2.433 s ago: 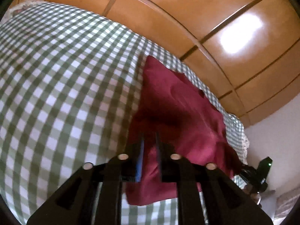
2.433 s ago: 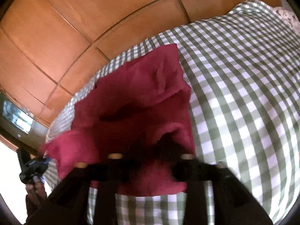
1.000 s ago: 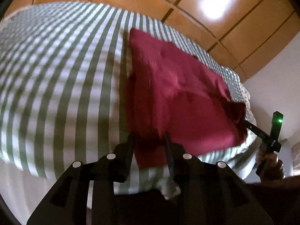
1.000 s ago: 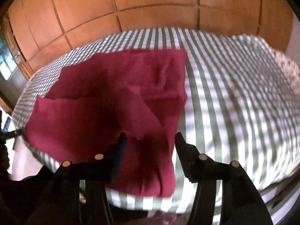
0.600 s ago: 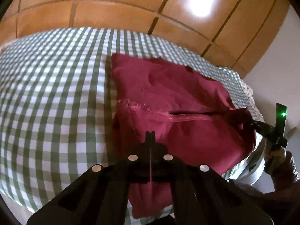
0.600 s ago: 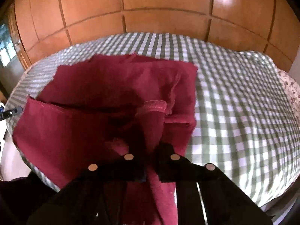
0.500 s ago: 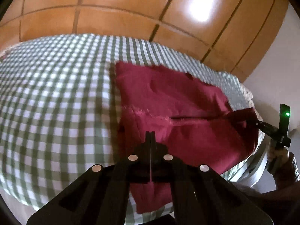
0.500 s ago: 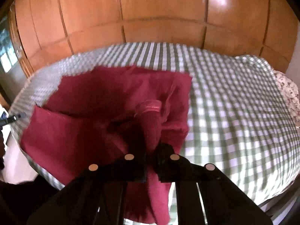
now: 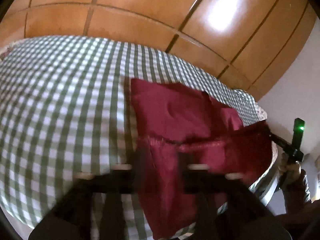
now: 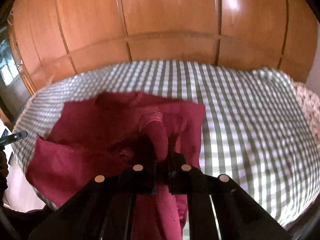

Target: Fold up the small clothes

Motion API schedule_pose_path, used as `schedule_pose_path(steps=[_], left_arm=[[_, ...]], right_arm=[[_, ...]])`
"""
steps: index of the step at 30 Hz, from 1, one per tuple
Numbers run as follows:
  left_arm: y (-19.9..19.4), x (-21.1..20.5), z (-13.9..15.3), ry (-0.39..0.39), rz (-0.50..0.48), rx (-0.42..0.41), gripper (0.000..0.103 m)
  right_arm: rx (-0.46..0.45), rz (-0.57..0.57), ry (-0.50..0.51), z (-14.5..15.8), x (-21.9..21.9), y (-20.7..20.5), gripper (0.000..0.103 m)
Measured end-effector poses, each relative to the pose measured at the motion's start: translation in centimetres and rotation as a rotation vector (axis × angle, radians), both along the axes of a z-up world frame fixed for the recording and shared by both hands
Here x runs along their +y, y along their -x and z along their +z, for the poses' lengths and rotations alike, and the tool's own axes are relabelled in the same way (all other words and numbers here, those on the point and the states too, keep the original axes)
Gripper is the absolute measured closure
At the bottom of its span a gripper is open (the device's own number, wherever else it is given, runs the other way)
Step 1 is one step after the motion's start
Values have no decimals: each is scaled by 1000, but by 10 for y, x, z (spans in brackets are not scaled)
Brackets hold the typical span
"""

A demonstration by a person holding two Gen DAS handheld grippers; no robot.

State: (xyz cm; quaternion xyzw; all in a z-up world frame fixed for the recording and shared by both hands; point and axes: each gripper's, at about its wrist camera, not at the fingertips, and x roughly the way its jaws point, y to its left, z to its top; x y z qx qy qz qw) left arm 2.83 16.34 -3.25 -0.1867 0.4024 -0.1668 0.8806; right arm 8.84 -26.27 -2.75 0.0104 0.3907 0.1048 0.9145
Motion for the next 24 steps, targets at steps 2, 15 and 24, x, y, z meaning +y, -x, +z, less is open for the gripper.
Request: schedule_pose_path(steps=[2,15,24], left_arm=[[2,-6,-16,26,-13,32,33],[14,-30,-15,-113,-24,-8,95],[-38,-35,34,-226,11,-164,95]], right_arm=[[28,-32,-9,-9,-7,0,96],[-62,2,-53,30,-11,27,96],[-151,-40,-84,58,-11,-36,96]])
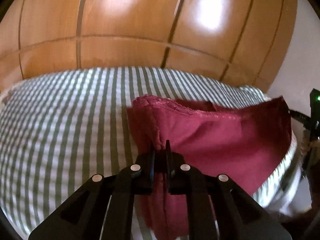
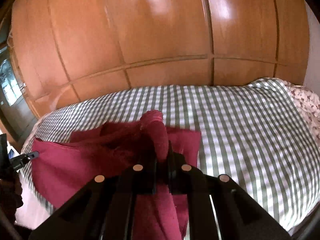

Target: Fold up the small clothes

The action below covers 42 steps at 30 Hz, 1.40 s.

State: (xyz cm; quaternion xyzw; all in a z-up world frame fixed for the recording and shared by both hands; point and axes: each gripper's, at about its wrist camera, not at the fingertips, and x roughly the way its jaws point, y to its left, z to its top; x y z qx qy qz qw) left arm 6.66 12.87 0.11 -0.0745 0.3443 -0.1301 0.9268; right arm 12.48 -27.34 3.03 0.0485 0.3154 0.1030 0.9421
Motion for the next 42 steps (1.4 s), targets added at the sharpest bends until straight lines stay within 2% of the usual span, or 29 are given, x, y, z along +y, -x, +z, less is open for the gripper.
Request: schedule_pose_path(steps=[3,7,12,14,16,17,18,20,21,24,26,27,30,32,33,34,36,37,39,40,42], left_arm=[[-41,-4,1,-27,25,-11,95],[-101,-12,-9,-28,71,18,95],[-149,-28,-51,-108,118,124,95],[-159,-31,-75,-133,135,187,95],[-163,-30,-88,-133,141,214,94],[-162,-30,-88,-137,149,210,93],[-161,-31,-86,-143,152,211,93],[-158,-32,-80,-153,160,212,93],[-156,-31,-76,-153,168,211,90],[-125,-34,-54,-134,196,147,76],[-104,-39,-43,-115,185,98,63],[-92,-43,-38,-107,173,74,55],[-58,-66,-29,-97,107,15,53],[-36,-87,-29,-103,50,-11,53],[-27,-96,-31,-111,21,-18,53],[-19,-108,-37,-137,-18,-16,48],[-11,-124,-53,-197,-53,13,42],[-11,-126,-65,-204,-59,56,41],[-15,-124,-84,-214,-54,120,41],[-12,-122,-86,-213,-55,98,41],[-8,-123,-81,-227,-40,97,41]], right_arm=[[10,-70,-6,-8,-5,-42,96],[47,-170,13,-30,-8,-91,96],[194,-249,44,-91,-12,-136,95],[248,-267,45,-113,-18,-147,91],[249,-277,-8,-124,-26,-149,84],[247,-274,-23,-122,-29,-148,84],[243,-269,-18,-120,-29,-146,79],[226,-277,12,-109,-30,-137,37],[200,-276,15,-101,-29,-128,21],[101,-231,60,-72,-19,-94,22],[66,-162,34,-58,-10,-69,18],[57,-120,10,-54,-3,-56,12],[42,4,-6,-51,25,-16,10],[44,59,-3,-60,47,3,10],[51,81,32,-69,60,14,9],[57,91,88,-80,72,23,9],[100,78,170,-101,82,31,9],[150,59,181,-117,78,33,9],[237,-4,153,-144,59,35,9],[218,8,100,-144,50,42,9],[216,17,83,-138,43,53,9]])
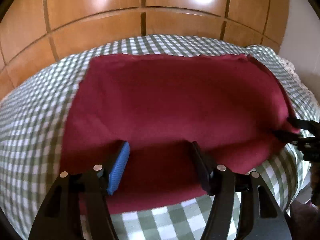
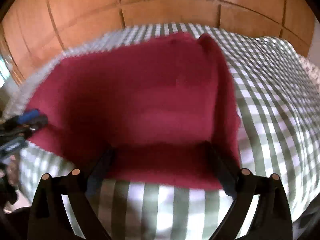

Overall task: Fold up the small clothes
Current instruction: 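Release the sweater and press the folded bundle flat with both tools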

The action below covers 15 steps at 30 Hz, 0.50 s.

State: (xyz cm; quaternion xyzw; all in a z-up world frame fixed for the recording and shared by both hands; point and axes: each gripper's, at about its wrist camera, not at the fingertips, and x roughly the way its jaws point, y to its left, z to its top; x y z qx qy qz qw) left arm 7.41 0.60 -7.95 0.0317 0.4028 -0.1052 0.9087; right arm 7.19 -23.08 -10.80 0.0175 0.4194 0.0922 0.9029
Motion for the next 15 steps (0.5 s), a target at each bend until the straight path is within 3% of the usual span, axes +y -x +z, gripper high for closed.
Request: schedule_pose_path(steps=[4,8,12,13,15], left_arm=[[5,14,11,102,51,13,41],[23,30,23,156,126,-32,41],[37,52,31,139,225,-90,41],[39,59,31,119,265,-100,34],[42,71,27,101,330,-86,30]], right_arm=[[6,-13,-23,8,-13,14,9],[-24,-66,-48,28,-21,24,8],[-101,-19,-57,50,-1,30,8],[-105,-6,-59,51,4,32,8],[-98,27,-65,48,17,30,8]])
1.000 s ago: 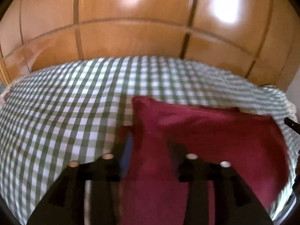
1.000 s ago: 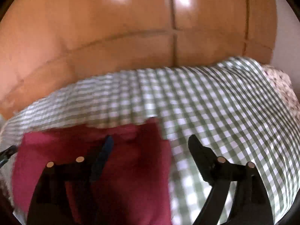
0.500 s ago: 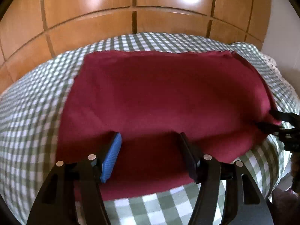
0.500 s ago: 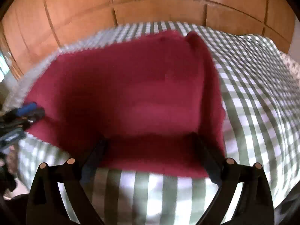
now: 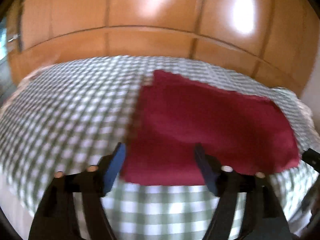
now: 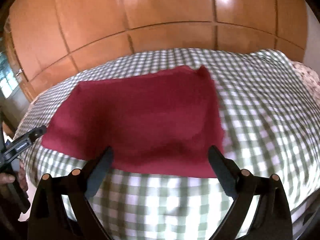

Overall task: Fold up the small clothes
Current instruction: 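Release the sweater and press the folded bundle flat with both tools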

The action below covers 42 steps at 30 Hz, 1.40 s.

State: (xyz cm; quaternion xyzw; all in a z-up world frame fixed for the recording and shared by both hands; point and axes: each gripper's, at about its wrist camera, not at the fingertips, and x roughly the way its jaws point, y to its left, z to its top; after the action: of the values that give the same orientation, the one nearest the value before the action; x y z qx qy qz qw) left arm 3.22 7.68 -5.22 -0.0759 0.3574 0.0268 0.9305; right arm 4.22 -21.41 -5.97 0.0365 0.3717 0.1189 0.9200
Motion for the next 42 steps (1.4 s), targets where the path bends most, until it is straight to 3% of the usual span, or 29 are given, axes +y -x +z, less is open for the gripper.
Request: schedule_pose_path(steps=[4,12,23,29,33,38,42], left_arm=[[5,25,-9,36,70,46,30],[19,24,-9,-70,86,36,30],[23,7,0,-108,33,-12,30],[21,1,-2,-116,12,-2,30],[21,-6,-2,-128,-3,-7,30],[19,-14,-1,-136,-32,-10,30],[15,-20,-2,-146,-50,-7,30]], right_arm=[[19,40,12,-9,24,-7,8],[135,12,56,-60,29,-35,8],[126,2,42,-58,29,-32,7],[86,-55,-57,-27,-2,-33,7],[42,-160,-86,-11,-41,-44,7],[89,-284,-168,-23,-91,-69,7],[166,-285,-257,-46,-113,-82,7]])
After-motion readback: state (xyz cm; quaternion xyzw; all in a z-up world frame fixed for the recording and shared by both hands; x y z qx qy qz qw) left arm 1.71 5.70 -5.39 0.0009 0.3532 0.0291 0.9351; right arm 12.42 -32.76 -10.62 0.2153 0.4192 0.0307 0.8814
